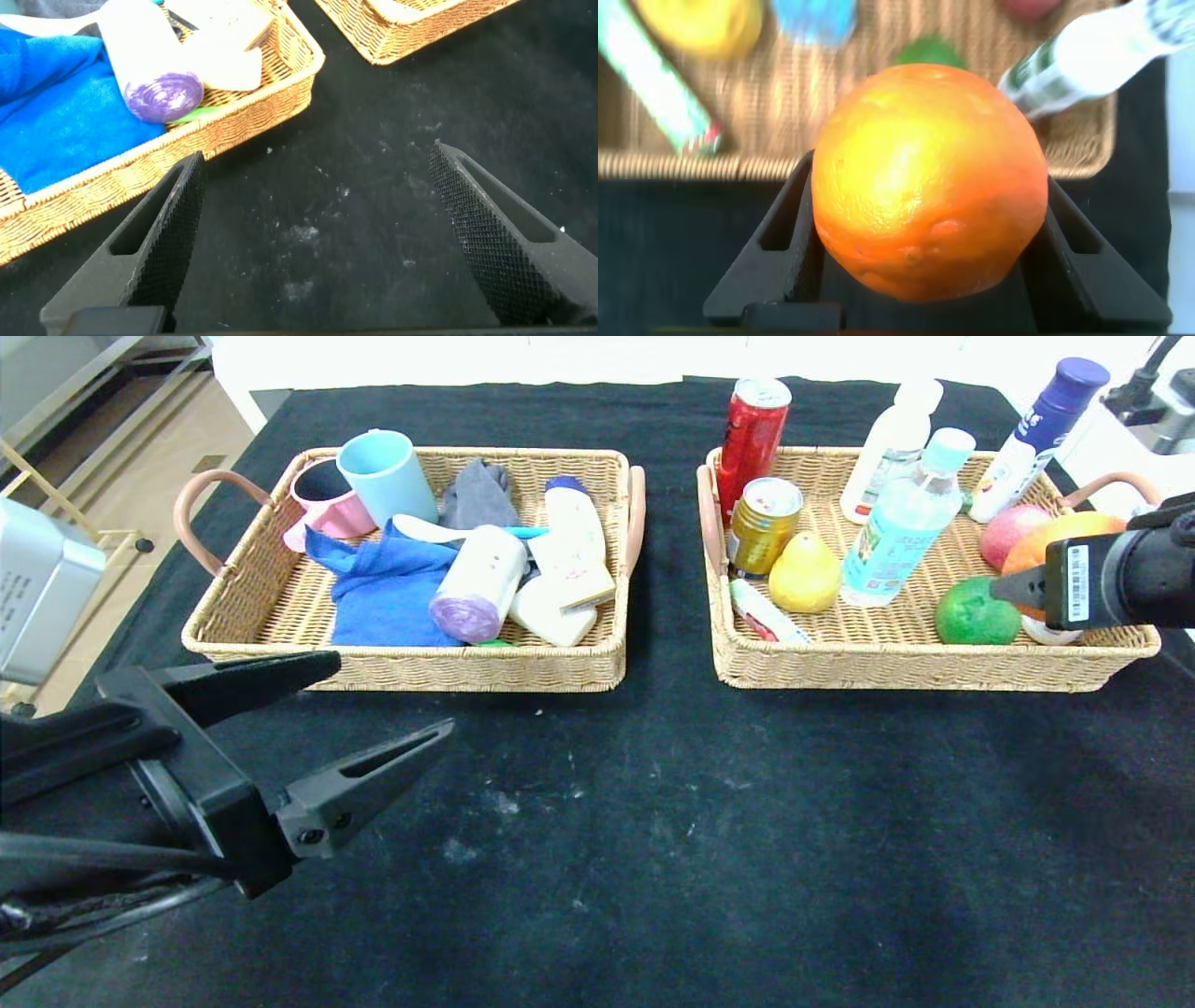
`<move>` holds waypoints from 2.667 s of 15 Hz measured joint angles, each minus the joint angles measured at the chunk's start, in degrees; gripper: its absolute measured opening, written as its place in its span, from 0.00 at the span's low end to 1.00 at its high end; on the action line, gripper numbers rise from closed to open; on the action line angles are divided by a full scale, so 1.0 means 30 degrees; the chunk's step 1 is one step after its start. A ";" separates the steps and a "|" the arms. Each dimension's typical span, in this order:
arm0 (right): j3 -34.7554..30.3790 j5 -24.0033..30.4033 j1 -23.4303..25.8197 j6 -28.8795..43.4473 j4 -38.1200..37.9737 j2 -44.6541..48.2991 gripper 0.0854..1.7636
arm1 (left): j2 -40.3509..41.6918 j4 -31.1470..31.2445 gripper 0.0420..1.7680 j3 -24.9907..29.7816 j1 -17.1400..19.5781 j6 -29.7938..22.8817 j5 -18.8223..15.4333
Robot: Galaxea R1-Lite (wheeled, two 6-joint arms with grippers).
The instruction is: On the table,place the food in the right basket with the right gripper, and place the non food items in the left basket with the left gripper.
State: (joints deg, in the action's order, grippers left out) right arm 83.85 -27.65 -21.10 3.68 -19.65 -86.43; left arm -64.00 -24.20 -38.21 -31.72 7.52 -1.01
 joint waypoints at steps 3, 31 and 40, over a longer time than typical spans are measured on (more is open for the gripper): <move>-0.0744 0.0000 0.0744 0.0093 0.3255 -0.0378 0.67 | -0.0020 0.0008 0.97 -0.0008 0.0000 0.0000 -0.0012; -0.2767 -0.0345 0.2357 -0.0146 1.1601 -0.3381 0.91 | -0.0264 0.0000 0.97 0.0138 -0.0045 0.0028 -0.0008; -0.5530 -0.0061 0.1154 -0.1174 1.1179 -0.0809 0.95 | -0.0329 -0.0037 0.97 0.0106 -0.0321 0.0154 0.0792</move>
State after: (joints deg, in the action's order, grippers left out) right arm 67.26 -27.83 -17.64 0.16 13.89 -88.86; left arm -64.99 -24.31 -37.89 -32.68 7.98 1.37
